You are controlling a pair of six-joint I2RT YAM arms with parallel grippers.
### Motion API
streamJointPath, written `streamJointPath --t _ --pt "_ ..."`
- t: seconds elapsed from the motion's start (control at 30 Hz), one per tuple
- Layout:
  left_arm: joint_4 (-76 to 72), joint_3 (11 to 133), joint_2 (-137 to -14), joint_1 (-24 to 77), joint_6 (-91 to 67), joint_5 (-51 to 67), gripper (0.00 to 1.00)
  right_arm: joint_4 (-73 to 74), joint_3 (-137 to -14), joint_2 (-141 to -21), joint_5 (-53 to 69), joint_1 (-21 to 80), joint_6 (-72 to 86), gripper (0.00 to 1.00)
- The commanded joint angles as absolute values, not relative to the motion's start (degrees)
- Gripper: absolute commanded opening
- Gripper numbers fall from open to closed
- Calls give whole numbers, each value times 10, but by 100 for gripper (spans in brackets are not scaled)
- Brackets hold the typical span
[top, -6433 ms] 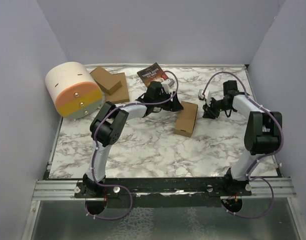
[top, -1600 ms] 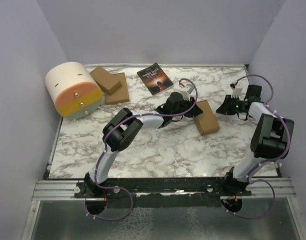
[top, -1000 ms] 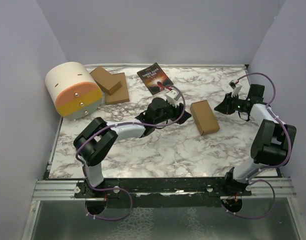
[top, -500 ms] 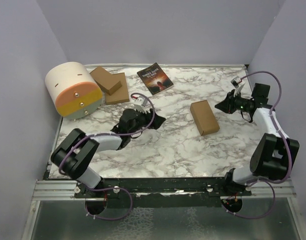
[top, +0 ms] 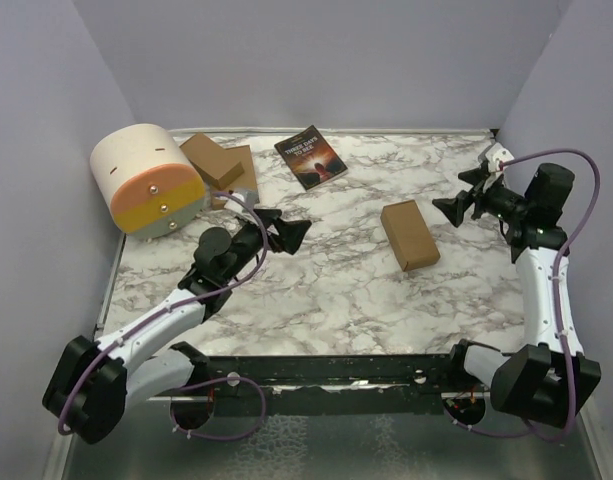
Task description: Fold the paper box
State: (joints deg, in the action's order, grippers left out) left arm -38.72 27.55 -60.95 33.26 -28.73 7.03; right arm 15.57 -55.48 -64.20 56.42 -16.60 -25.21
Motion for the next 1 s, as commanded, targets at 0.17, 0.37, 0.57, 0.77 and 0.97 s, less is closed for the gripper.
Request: streamJointPath --t 0.17,0.37,0.57,0.77,0.97 --pt "-217 350 -487 300 -272 20 99 183 -675 -655 520 -169 -114 99" --pt "-53 498 -512 295 -240 22 99 174 -721 -661 536 -169 -52 99" --pt "55 645 -540 295 -195 21 99 187 -806 -653 563 -168 -23 99" --pt "97 733 -582 295 -173 19 99 212 -858 -651 556 -169 20 99" --pt "101 768 -601 295 -165 26 99 243 -893 -643 488 -169 64 99"
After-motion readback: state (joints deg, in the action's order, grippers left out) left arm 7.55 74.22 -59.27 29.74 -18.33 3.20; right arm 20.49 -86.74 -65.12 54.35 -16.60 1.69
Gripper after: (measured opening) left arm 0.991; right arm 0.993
